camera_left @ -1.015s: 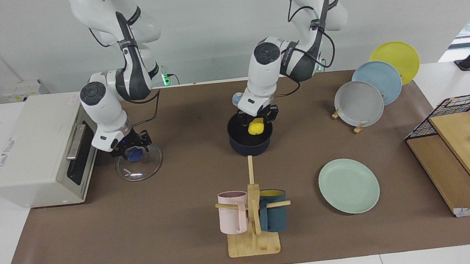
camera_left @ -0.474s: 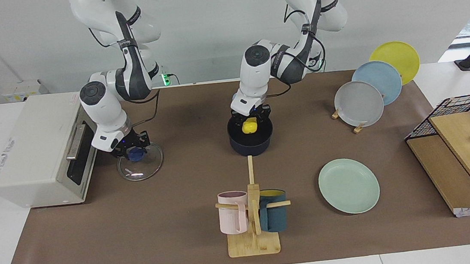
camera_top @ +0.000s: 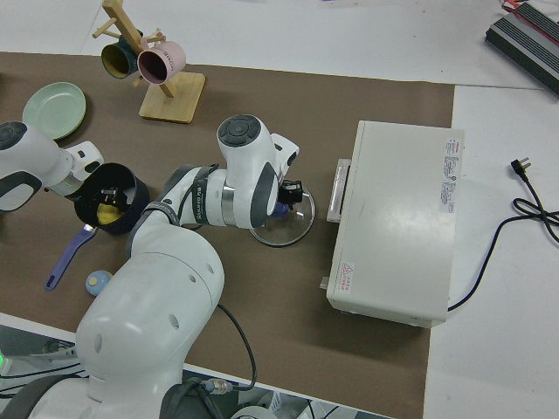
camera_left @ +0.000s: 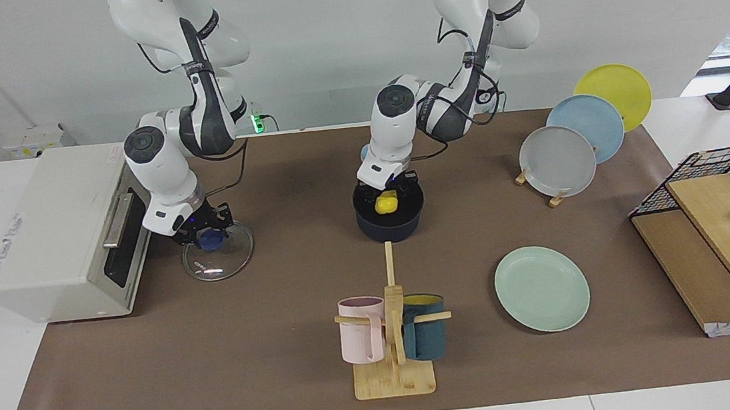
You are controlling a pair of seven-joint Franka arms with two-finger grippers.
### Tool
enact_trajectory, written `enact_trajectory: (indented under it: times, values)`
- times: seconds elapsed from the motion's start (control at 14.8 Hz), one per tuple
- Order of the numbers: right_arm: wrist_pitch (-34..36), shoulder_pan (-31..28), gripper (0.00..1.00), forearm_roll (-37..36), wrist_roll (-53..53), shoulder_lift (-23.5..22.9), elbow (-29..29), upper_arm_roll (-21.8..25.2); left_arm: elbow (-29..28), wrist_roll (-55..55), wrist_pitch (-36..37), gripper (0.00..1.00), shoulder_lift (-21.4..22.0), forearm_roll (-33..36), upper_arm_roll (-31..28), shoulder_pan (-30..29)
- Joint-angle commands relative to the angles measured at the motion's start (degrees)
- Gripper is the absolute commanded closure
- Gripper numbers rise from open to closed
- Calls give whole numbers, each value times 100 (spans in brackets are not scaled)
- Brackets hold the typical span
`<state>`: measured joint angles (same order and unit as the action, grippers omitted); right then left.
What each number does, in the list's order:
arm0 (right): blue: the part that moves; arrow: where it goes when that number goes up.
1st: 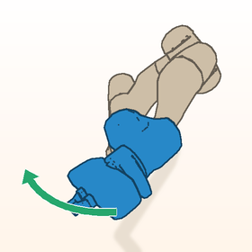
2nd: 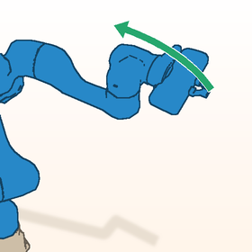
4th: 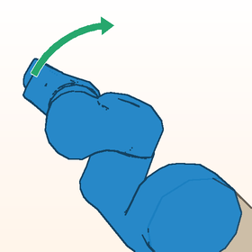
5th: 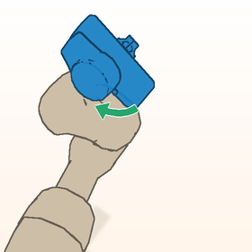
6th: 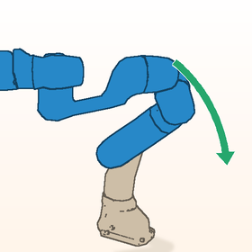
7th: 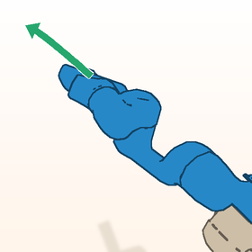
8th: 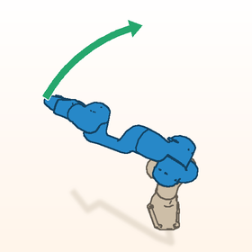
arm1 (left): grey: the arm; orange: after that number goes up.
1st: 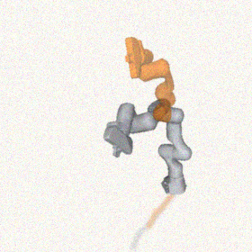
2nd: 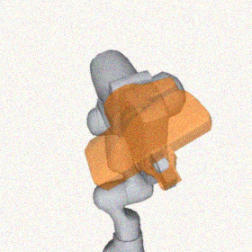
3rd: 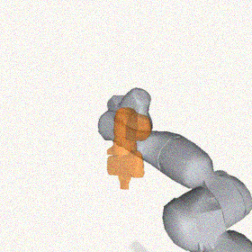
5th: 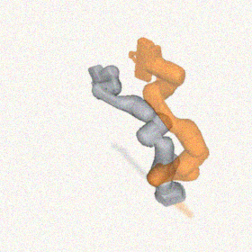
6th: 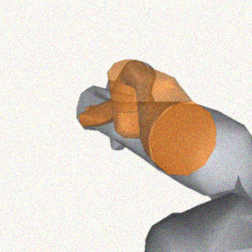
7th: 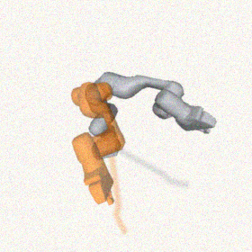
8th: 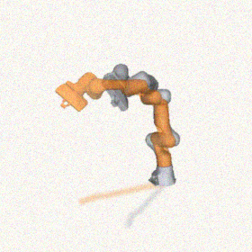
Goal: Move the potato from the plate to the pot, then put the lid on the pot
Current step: 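Carry the yellow potato with the left gripper over the black saucepan, then release the potato into the saucepan and withdraw the left gripper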
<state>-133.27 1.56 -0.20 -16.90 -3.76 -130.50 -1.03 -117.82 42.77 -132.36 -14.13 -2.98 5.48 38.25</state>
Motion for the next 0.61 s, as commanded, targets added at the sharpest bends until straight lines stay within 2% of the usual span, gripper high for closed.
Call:
enact_trajectory:
  times: [0.0, 0.14, 0.2, 0.34, 0.54]
  values:
    - [117, 11, 100, 73, -182, -46, 209, -20, -207, 179, -229, 100, 69, 209, -117, 174]
    - [152, 72, 100, 38, -174, -98, 341, -20, -207, 135, -229, 100, 16, 288, -117, 174]
    - [204, 64, 100, 20, -165, -99, 367, -20, -198, 118, -229, 90, 16, 289, -117, 165]
    - [388, 55, 100, 3, -174, -107, 463, -20, -145, -101, -194, 0, 24, 289, -117, 121]
    - [679, 55, 100, -6, -156, -178, 754, -20, 38, -295, 269, 0, 313, 289, -143, 51]
